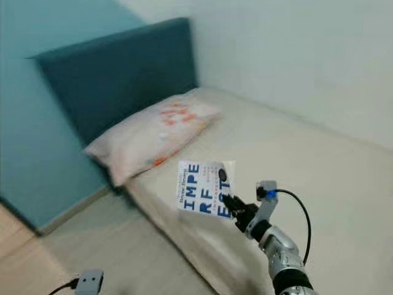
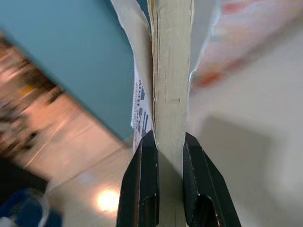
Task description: Clean up the room
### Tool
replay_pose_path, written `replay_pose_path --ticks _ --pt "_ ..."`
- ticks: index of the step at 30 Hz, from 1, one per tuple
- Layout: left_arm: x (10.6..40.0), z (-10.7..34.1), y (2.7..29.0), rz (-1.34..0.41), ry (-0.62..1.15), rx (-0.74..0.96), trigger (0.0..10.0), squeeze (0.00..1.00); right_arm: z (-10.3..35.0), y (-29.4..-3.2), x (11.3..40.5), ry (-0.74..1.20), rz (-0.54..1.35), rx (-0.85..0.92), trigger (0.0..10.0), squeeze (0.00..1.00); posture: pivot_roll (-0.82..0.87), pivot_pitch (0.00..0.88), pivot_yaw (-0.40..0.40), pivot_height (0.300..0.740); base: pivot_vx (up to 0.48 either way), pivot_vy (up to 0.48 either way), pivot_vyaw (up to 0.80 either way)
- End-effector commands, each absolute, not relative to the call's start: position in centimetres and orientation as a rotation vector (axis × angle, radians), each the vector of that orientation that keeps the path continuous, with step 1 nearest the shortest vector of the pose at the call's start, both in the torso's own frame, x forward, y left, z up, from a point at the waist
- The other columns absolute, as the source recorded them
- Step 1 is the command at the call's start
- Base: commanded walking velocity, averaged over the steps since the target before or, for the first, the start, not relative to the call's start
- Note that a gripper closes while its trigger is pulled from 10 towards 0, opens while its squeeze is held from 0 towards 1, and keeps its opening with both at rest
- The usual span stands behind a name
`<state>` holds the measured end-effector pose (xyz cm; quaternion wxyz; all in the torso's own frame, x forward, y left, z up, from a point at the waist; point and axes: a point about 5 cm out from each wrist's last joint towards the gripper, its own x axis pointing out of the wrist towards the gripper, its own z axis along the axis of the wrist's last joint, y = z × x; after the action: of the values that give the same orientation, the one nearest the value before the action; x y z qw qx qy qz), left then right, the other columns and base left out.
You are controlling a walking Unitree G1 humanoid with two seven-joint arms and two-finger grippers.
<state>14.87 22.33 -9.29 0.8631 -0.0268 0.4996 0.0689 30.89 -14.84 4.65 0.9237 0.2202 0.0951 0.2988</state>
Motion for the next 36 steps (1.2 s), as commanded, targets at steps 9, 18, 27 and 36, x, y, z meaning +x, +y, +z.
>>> replay_pose_path --ticks 9,18,27,36 --pt "15.2 -9.1 22.3 0.13 1.044 -0.039 10.0 0.0 4.5 -15.4 30.4 0.183 0.597 0.458 10.0 0.0 -0.07 0.043 0.033 0.74 0.48 0.0 0.68" --pt "15.0 -9.2 22.5 0.154 1.057 -0.055 10.0 0.0 3.9 -15.4 29.9 0.213 0.57 0.452 10.0 0.0 -0.07 0.055 0.046 0.74 0.359 0.0 0.68" --pt "15.2 -9.2 22.2 0.122 1.054 -0.061 10.0 0.0 2.6 -17.5 30.1 0.31 0.355 0.452 10.0 0.0 -0.07 0.059 0.051 0.74 0.0 0.0 0.07" --pt "15.2 -9.2 22.2 0.119 1.051 -0.06 10.0 0.0 1.2 -21.8 29.1 0.364 0.0 0.514 10.0 0.0 -0.08 0.071 0.057 0.74 0.107 -0.253 -0.69"
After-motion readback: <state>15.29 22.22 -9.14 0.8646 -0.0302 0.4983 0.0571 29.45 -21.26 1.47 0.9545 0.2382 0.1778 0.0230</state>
